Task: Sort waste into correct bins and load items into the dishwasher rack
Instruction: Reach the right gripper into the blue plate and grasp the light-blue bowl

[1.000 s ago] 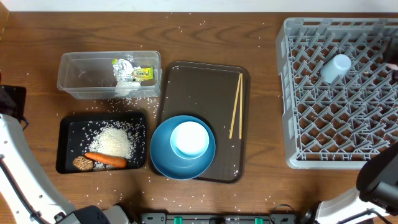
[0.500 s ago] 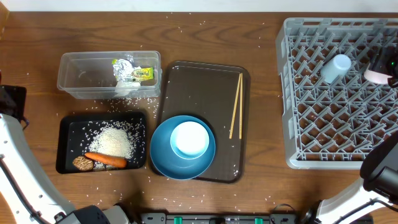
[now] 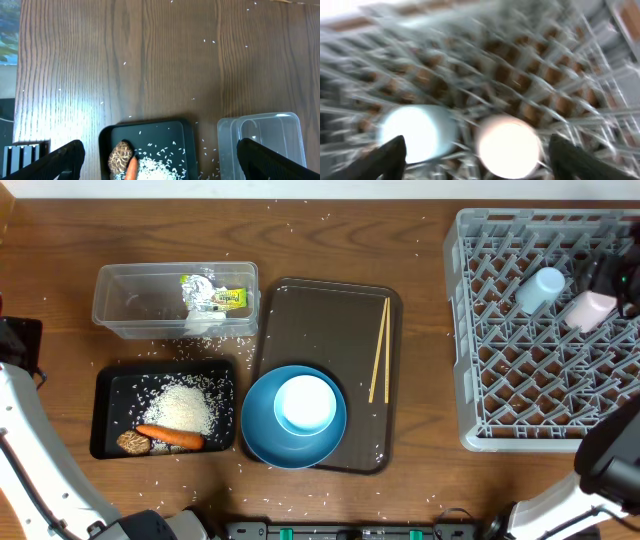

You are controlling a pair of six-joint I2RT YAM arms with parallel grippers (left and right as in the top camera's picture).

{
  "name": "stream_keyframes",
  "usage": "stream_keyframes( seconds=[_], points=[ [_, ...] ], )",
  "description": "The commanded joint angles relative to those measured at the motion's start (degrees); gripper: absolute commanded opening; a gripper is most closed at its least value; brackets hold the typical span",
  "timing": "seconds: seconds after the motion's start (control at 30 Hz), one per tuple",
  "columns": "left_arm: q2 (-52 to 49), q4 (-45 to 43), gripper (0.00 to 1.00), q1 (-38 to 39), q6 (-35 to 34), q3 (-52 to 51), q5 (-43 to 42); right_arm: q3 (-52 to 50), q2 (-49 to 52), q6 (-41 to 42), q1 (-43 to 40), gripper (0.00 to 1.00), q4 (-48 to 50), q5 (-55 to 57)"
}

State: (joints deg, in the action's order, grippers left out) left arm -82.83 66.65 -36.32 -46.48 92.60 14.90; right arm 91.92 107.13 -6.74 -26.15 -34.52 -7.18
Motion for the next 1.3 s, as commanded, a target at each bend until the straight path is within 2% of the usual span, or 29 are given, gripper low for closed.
stream_keyframes(
  seconds=[0.0, 0.07, 0.2, 0.4, 0.5, 0.6, 0.77, 0.87, 1.0, 1.07, 1.27],
  points=[
    [-0.1, 0.2, 0.98, -0.3, 0.1, 0.3, -0.2, 0.0, -9.0, 0.5, 5.6, 0.92, 0.7, -14.6],
    [-0.1, 0.2, 0.98, -0.3, 0.1, 0.3, -0.2, 0.0, -11.0, 0.5, 8.9, 0.99, 0.6, -19.9],
    [-0.1, 0.2, 0.98, -0.3, 0.1, 0.3, -0.2, 0.0, -12.1, 0.5, 18.0, 0.99, -1.9, -26.6],
    [-0.1, 0.2, 0.98, -0.3, 0.1, 0.3, -0.2, -0.2, -8.7, 0.4, 34.3, 0.99, -9.5, -26.9],
    [-0.1, 0.2, 0.98, -0.3, 0.1, 0.3, -0.2, -0.2, -6.6, -3.4, 42.6, 0.98, -13.2, -26.7],
    [-0.1, 0.2, 0.98, -0.3, 0.1, 0.3, -0.2, -0.2, -5.0, -8.8, 50.4, 0.95, -13.7, -22.4],
    [-0.1, 0.2, 0.98, -0.3, 0.1, 0.3, -0.2, -0.2, -4.0, -8.7, 62.9, 0.94, -12.3, -5.3],
    [-0.1, 0.2, 0.98, -0.3, 0.1, 0.3, -0.2, -0.2, -3.5, -8.6, 68.1, 0.89, -11.6, -3.7],
    [-0.1, 0.2, 0.98, -0.3, 0.1, 0.3, -0.2, -0.2, -2.1, -4.0, 72.4, 0.73, -13.1, -3.8],
    [-0.1, 0.2, 0.98, -0.3, 0.1, 0.3, -0.2, -0.2, -0.8, -0.7, 74.1, 0.71, -14.2, -4.3],
    [-0.1, 0.2, 0.98, -0.3, 0.1, 0.3, -0.2, -0.2, 4.7, -0.6, 78.4, 0.69, -18.7, -8.0]
  ],
)
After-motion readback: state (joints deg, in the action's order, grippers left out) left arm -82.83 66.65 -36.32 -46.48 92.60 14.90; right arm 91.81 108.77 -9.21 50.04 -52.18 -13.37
